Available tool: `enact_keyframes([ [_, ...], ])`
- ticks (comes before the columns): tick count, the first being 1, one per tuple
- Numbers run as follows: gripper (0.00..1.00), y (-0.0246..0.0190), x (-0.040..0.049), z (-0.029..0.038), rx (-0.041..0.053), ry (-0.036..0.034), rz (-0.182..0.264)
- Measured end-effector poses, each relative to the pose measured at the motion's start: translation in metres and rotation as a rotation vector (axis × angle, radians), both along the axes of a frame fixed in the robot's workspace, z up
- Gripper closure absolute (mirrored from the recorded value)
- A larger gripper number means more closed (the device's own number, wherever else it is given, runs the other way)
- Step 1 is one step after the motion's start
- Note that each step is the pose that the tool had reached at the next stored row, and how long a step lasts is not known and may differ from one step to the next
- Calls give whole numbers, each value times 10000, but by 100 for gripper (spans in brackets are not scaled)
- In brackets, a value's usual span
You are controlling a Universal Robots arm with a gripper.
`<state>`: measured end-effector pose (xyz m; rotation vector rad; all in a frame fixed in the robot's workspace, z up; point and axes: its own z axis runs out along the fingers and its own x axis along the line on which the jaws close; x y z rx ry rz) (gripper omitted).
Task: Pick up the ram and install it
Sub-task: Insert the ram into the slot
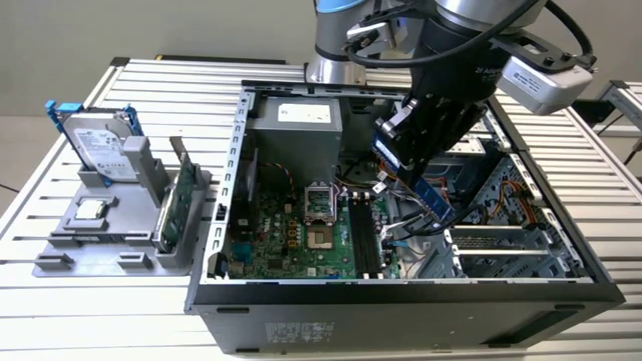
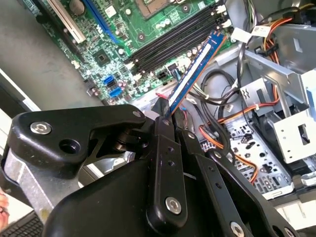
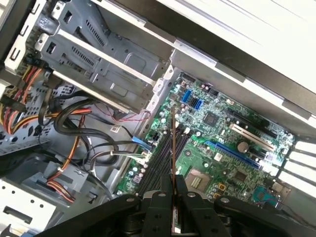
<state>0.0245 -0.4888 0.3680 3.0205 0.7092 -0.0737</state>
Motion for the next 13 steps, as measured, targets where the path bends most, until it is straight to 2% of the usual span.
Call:
enact_keyframes([
  [13,100,0,0,0,0,-1,-965],
])
